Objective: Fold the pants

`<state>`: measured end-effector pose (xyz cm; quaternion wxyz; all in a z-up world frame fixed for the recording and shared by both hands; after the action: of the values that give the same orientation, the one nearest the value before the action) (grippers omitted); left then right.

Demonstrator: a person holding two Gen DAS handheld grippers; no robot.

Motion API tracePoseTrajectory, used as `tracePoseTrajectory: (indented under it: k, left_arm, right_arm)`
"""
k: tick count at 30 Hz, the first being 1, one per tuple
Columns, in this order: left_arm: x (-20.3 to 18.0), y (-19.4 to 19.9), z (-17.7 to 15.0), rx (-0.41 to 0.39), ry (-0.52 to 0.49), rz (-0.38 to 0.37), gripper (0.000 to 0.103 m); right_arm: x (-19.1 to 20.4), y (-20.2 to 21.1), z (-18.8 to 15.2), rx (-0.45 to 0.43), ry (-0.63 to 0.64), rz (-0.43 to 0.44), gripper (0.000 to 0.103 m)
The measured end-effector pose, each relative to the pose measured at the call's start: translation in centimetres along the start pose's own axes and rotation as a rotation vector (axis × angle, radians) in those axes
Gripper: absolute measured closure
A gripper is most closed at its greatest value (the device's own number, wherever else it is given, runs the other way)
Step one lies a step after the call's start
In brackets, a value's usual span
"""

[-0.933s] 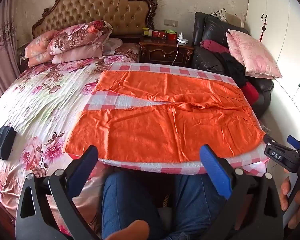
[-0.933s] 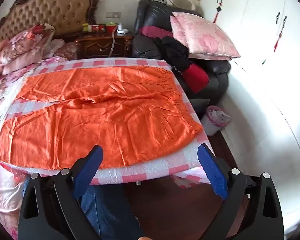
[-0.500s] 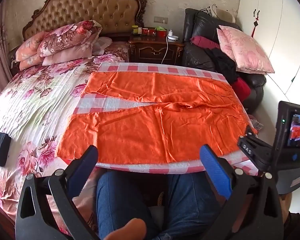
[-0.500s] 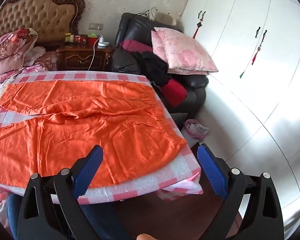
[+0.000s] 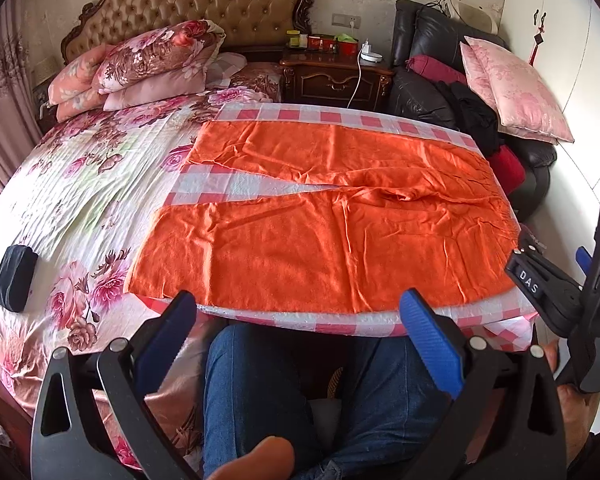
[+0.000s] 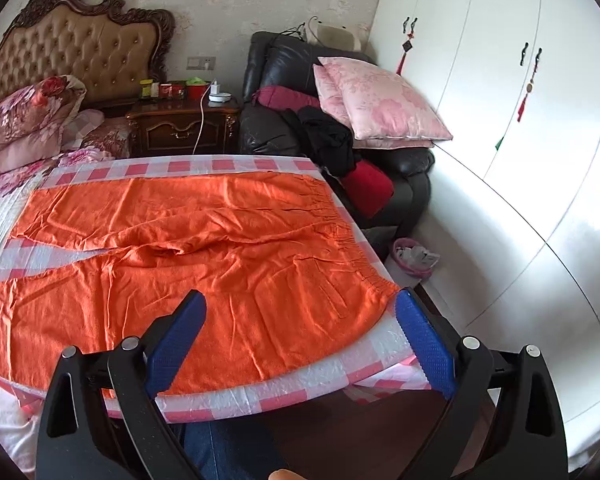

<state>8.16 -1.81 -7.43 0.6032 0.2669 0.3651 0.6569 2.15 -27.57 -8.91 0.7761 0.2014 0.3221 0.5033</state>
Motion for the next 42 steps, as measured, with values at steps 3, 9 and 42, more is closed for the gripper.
tracePoseTrajectory:
  k: [3,9,42]
  left_arm:
    - [-0.6,0.6,0.2,-0.015,-0.02,0.008,0.002]
    - [-0.7,0.6,0.5,-0.03,-0.013,0.005,0.002]
    - [0.9,-3.7,1.6,-0.084,0.036,0.037,0.002]
  right_arm:
    - [-0.4,0.2,0.1,-0.008,-0.007,-0.007,0.011]
    - [-0.8,0.2,0.2,-0.009,-0.015,-0.002,0.011]
    - [-0.1,-1.3,-1.7,0.07,-0.005,0.114,0.011]
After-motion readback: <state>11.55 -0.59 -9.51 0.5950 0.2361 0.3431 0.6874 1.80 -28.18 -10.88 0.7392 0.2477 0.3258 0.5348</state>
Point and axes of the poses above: each gripper's, at about its wrist camera, not at the fingertips, and y roughly against the way its jaws point, x to its left, z to its top, the point moved 10 cm from there along -y, roughly the way its jaws point, and after that the axes turned 7 degrees about y, right-handed, at the moved point
